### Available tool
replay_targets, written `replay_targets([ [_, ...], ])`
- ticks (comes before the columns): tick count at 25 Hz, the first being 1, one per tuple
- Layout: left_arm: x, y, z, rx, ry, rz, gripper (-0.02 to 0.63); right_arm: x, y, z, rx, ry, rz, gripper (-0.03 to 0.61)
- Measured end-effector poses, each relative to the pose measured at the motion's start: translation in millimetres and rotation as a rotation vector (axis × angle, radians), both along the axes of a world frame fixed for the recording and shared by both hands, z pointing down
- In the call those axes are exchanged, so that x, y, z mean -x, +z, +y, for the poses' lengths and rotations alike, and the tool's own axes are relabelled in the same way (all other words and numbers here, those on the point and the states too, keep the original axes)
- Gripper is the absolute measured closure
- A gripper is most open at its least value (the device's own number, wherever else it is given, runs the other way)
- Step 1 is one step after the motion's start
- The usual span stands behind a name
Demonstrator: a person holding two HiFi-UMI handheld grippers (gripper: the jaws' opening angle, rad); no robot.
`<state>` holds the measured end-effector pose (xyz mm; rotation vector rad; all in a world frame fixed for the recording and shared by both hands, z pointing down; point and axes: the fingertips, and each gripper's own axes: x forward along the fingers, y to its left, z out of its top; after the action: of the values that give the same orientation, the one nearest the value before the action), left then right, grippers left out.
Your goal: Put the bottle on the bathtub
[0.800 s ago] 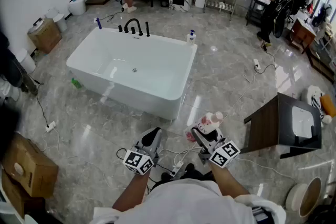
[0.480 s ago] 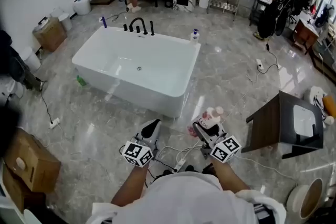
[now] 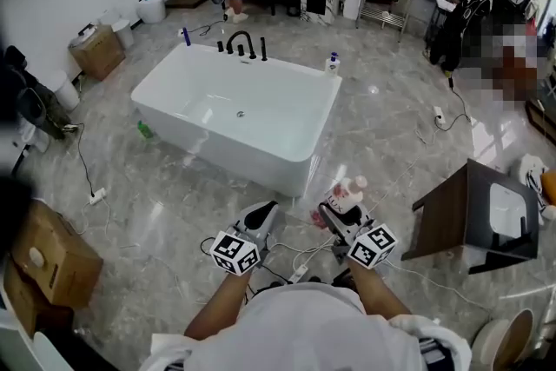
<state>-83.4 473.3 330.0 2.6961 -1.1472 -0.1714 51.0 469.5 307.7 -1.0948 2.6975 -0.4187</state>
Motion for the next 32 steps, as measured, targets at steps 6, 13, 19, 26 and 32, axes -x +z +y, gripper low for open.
replay_targets([
  [6, -5, 5, 3, 0.011, -0.009, -0.007, 0.589, -16, -5, 0, -0.018, 0.002, -0.009, 0.347],
  [13, -8, 5, 1, 0.019, -0.045, -0.016, 0.589, -38, -1, 0, -0.018, 0.009, -0.017, 0.347],
  [19, -29, 5, -2, 0.018, -0.046, -0.033, 0.589, -58, 1, -3, -0.027, 0.003, -0.023, 0.347],
  [26, -48, 15, 0, 0.037, -0.069, -0.039, 0.589, -94, 13, 2, -0.025, 0.018, -0.036, 0.347],
  [32, -55, 3, -9, 0.014, -0.075, -0.071, 0.589, -114, 12, -7, -0.032, 0.027, -0.053, 0.347],
])
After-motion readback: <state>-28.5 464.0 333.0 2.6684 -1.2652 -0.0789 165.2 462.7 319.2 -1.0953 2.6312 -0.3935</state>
